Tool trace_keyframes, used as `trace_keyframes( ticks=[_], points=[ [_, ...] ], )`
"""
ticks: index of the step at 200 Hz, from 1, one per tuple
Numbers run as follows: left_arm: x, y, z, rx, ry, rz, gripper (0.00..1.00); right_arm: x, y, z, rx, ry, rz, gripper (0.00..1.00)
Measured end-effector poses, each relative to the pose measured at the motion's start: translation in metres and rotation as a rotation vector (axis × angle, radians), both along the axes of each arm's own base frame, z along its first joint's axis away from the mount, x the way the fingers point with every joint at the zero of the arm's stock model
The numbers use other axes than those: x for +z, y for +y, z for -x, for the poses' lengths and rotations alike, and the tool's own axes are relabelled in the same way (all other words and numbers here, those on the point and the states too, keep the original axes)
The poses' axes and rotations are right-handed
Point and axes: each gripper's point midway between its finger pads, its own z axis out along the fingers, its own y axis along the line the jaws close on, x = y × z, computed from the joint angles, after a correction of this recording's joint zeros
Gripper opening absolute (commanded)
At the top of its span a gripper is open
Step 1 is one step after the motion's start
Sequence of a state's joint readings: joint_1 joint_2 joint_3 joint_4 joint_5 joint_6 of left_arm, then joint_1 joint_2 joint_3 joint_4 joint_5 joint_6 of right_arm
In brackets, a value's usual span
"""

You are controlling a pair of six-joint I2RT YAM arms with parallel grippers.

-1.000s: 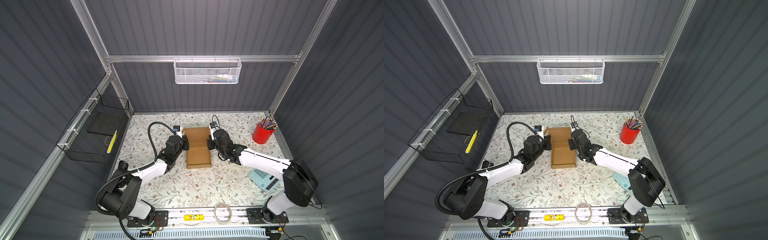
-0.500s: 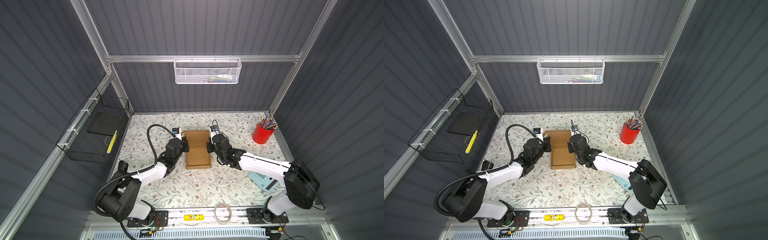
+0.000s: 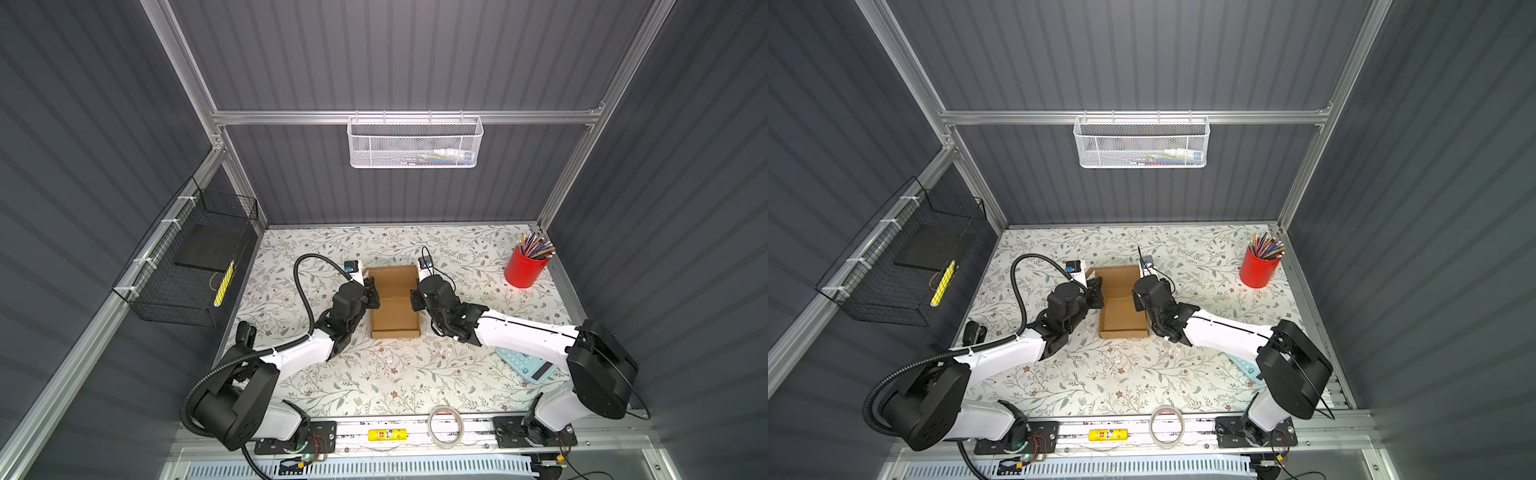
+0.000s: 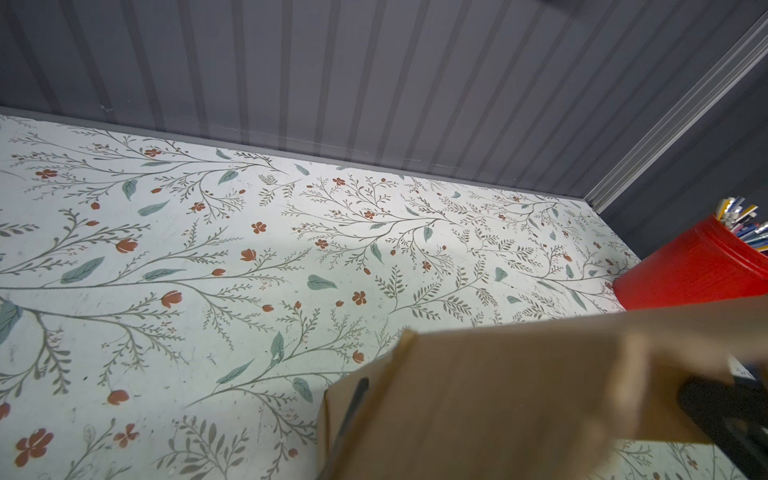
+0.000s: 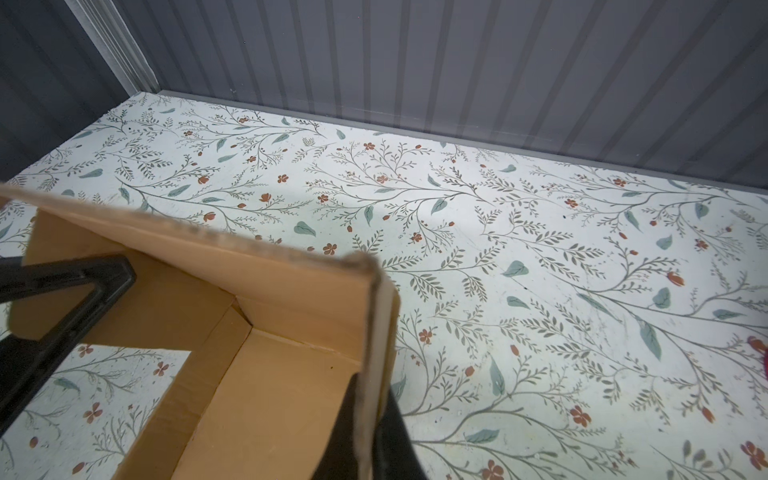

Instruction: Fold the paper box

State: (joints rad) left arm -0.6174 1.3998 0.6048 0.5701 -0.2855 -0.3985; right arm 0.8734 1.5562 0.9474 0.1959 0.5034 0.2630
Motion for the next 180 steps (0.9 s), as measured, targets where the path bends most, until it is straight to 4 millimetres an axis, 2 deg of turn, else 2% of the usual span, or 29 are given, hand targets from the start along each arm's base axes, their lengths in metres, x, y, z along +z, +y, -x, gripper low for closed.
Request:
trace_keyframes(
  ticks=[24,88,180],
  points=[
    [-0.005,-0.002,0.004,-0.006,0.011,-0.001,0.21,-0.005,0.000,0.004,0.002,0.007,0.011,0.08],
    [-0.007,-0.003,0.006,-0.002,0.020,-0.003,0.15,-0.006,-0.002,0.005,-0.014,0.003,0.014,0.08],
    [-0.017,-0.003,0.019,-0.018,0.040,-0.022,0.15,-0.020,-0.004,0.021,-0.017,-0.003,0.031,0.07]
  ],
)
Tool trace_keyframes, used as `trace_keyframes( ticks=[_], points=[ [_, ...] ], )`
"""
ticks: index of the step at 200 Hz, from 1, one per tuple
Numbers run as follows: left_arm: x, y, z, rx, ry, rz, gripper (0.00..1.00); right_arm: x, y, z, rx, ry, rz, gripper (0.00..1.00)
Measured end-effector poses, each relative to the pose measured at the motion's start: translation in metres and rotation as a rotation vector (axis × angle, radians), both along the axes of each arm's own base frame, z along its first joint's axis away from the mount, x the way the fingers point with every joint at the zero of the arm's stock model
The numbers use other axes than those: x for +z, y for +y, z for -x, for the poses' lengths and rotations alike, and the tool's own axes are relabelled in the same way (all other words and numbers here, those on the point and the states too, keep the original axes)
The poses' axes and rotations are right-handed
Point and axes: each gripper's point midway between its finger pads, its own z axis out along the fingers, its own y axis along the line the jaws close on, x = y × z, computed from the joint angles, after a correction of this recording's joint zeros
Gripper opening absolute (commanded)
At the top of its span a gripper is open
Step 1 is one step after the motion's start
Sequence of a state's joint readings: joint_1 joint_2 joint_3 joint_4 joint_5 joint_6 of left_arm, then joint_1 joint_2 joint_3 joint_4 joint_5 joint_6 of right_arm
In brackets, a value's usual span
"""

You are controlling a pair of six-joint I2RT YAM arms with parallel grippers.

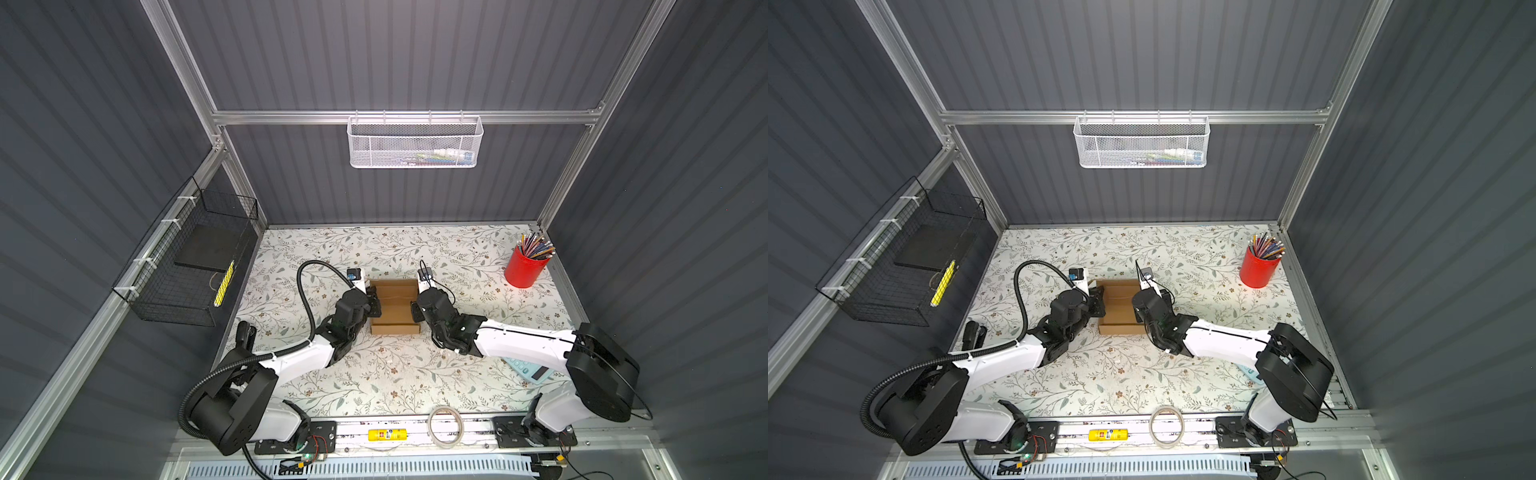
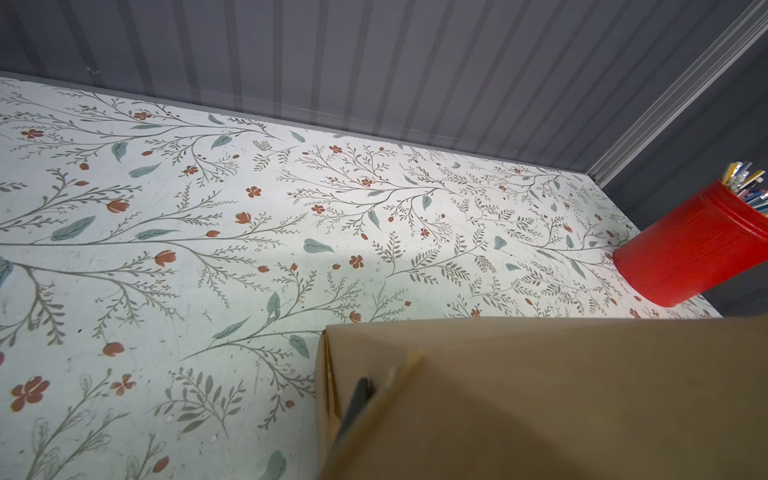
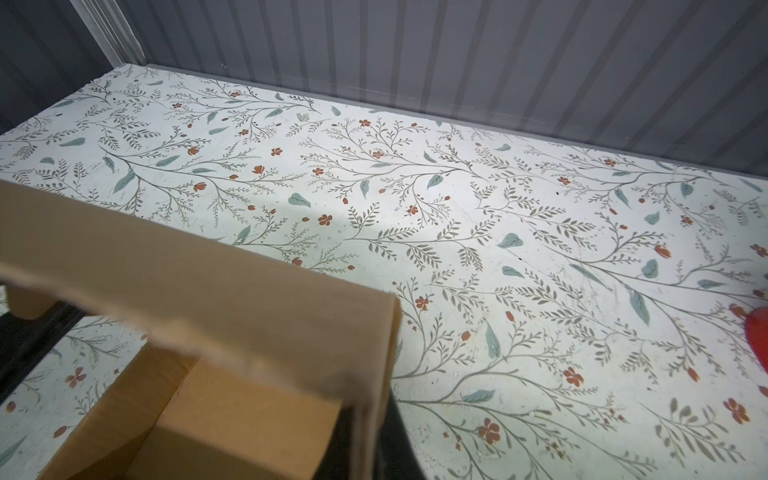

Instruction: Fold the paper box

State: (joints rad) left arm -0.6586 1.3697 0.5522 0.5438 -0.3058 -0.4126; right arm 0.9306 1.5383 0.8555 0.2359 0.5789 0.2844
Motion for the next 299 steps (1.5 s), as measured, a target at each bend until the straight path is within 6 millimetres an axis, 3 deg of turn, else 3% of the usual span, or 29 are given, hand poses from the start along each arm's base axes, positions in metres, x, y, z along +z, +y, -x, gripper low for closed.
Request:
trace_keyframes(
  ticks=[136,211,299],
  points=[
    [-0.023,0.005,0.028,-0.029,0.033,-0.032,0.14,-0.015,0.001,0.022,0.005,0.004,0.011,0.11],
    [-0.029,0.006,0.032,-0.031,0.042,-0.041,0.14,-0.024,-0.001,0.029,0.004,0.029,0.024,0.14],
    [-0.029,0.005,0.033,-0.030,0.039,-0.044,0.13,-0.024,-0.010,0.039,0.001,0.045,0.013,0.30]
  ],
)
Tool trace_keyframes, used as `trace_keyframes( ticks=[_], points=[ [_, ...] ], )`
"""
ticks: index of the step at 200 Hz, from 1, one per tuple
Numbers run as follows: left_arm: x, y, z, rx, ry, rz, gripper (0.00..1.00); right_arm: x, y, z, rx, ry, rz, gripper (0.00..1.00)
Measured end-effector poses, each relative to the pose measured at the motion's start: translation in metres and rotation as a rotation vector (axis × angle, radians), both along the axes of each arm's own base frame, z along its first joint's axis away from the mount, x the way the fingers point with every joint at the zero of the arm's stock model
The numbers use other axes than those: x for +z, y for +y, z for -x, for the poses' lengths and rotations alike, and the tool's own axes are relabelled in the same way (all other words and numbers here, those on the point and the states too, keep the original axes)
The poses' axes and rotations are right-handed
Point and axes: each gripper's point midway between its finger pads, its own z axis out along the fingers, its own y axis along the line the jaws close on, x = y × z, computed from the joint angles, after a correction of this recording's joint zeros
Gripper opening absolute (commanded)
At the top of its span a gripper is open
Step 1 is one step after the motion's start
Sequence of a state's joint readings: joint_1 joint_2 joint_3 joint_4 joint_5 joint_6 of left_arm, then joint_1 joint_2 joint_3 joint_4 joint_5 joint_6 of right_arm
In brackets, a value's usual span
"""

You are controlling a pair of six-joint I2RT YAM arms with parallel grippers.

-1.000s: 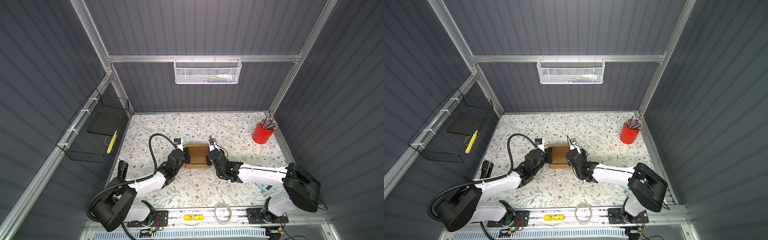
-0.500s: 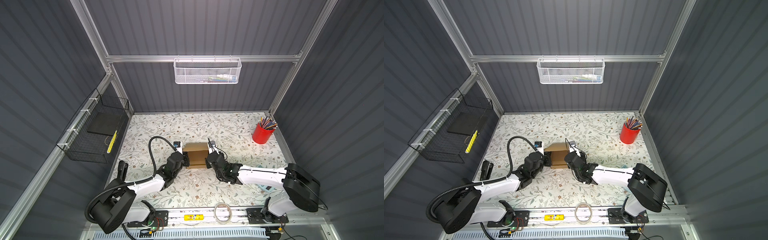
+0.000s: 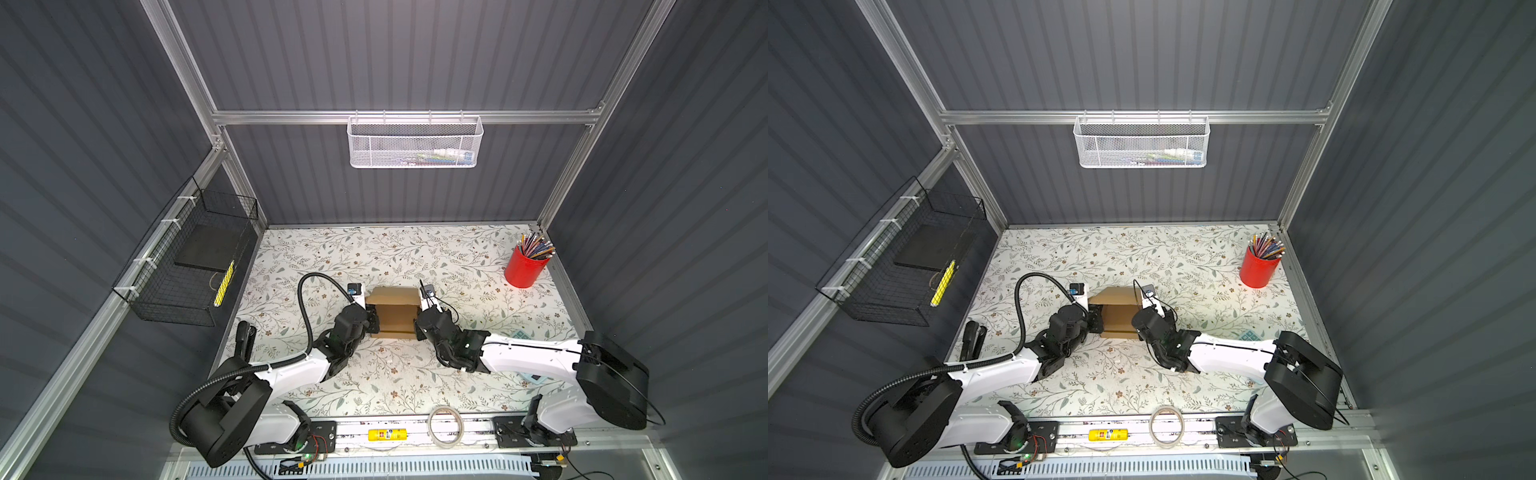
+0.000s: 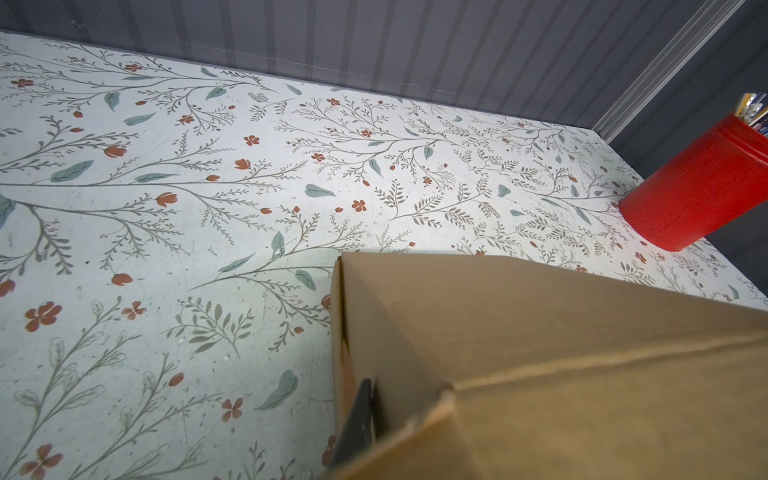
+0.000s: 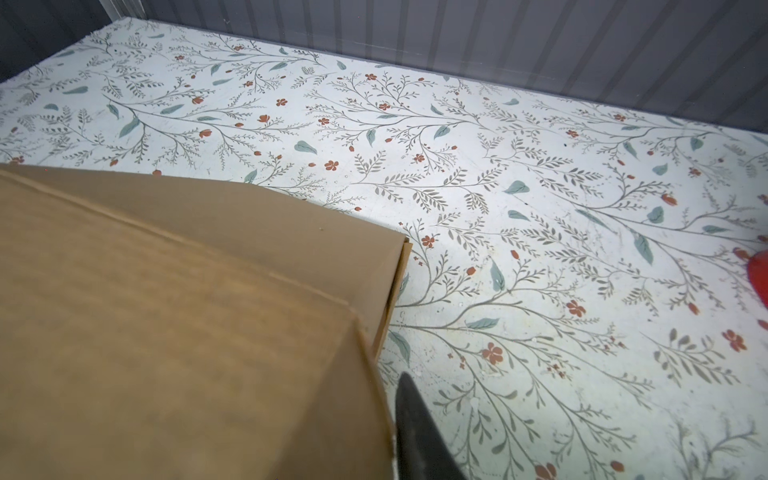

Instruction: Fold the paper box

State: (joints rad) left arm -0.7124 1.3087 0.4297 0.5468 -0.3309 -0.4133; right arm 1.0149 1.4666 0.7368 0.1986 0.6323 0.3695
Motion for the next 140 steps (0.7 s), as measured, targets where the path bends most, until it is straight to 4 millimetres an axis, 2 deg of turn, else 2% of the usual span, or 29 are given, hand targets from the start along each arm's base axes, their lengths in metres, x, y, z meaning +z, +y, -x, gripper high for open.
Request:
trace_keyframes(
  ticks=[63,140],
  points=[
    [0.000,0.000,0.000,0.005,-0.002,-0.003,0.13,-0.010,-0.009,0.008,-0.003,0.023,0.007,0.42],
    [0.000,-0.001,0.001,0.001,-0.002,-0.003,0.13,-0.012,-0.019,0.020,0.024,0.036,-0.013,0.49]
  ],
)
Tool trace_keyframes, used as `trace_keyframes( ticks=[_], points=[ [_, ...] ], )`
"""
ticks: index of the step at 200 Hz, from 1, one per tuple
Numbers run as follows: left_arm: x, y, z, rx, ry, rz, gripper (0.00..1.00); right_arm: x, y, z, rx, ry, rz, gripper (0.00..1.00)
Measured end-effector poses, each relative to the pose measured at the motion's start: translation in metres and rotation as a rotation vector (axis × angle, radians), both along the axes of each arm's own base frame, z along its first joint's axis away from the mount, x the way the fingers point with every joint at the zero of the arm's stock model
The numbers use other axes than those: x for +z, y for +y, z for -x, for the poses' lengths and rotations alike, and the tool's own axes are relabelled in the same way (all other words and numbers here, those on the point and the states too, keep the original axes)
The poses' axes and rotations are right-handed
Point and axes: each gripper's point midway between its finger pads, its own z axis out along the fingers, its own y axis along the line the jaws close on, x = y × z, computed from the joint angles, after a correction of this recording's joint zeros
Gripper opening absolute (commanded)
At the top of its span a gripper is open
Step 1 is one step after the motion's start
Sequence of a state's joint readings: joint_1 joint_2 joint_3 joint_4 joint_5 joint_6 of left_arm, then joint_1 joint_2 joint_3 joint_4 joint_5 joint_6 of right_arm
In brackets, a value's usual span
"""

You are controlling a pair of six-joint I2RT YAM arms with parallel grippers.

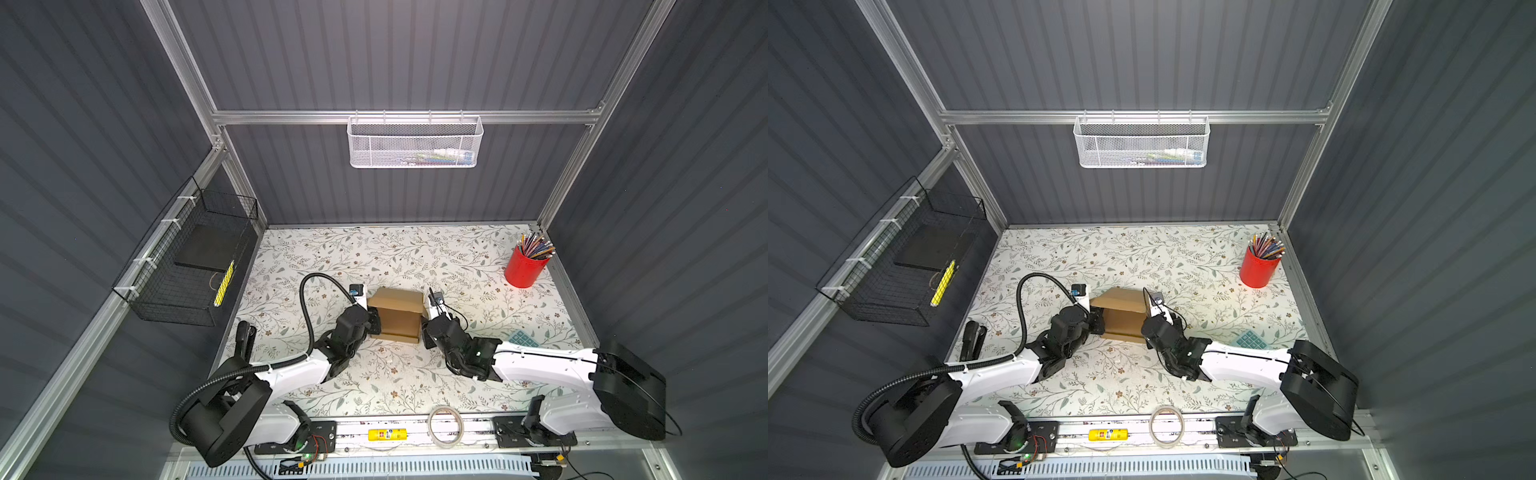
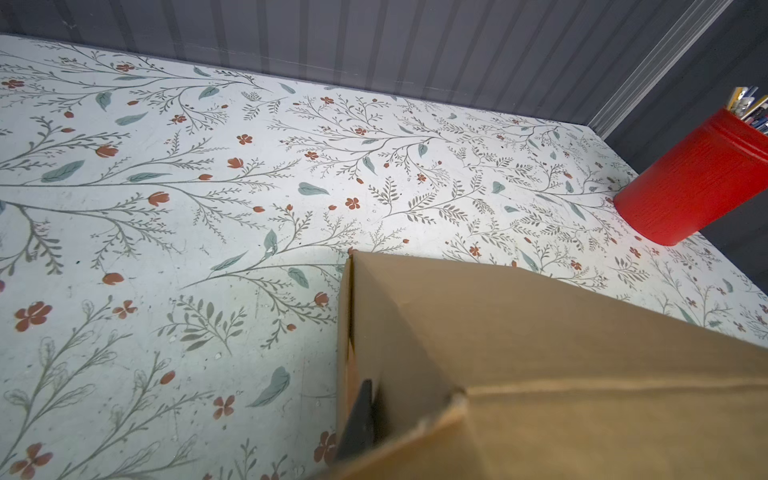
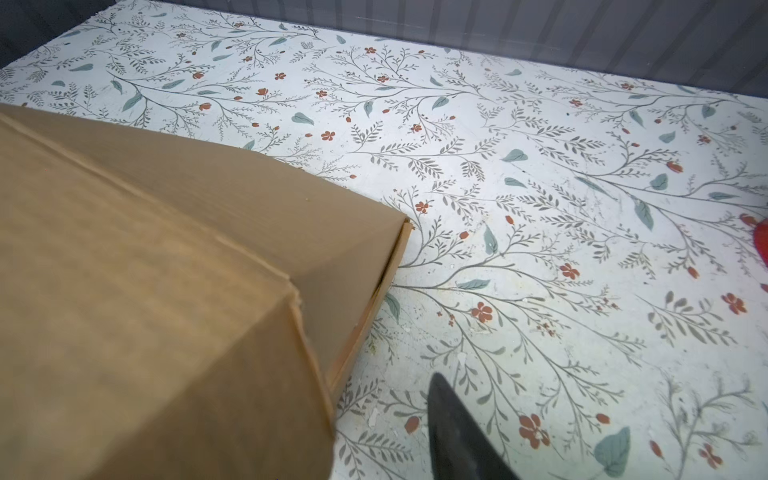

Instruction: Fold the paper box

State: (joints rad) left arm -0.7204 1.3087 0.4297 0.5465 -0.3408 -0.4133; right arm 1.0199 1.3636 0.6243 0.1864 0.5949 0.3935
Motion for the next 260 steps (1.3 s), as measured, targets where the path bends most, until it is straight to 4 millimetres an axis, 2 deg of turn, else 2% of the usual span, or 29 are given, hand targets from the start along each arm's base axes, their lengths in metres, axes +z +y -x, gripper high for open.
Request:
trace_keyframes(
  ticks=[65,165,217,260],
  points=[
    [0.000,0.001,-0.001,0.007,-0.001,-0.003,0.13,-0.004,-0.004,0.008,0.022,0.013,-0.005,0.52],
    [-0.004,0.001,-0.001,0.008,0.008,-0.007,0.16,-0.012,-0.022,0.018,0.000,0.027,-0.025,0.55],
    [-0.004,0.001,0.000,0.010,0.011,-0.002,0.21,-0.014,-0.040,0.019,-0.050,0.020,-0.029,0.58],
    [-0.004,0.001,0.000,0.010,0.014,-0.003,0.29,-0.003,-0.066,0.001,-0.131,0.018,-0.093,0.62]
  ],
)
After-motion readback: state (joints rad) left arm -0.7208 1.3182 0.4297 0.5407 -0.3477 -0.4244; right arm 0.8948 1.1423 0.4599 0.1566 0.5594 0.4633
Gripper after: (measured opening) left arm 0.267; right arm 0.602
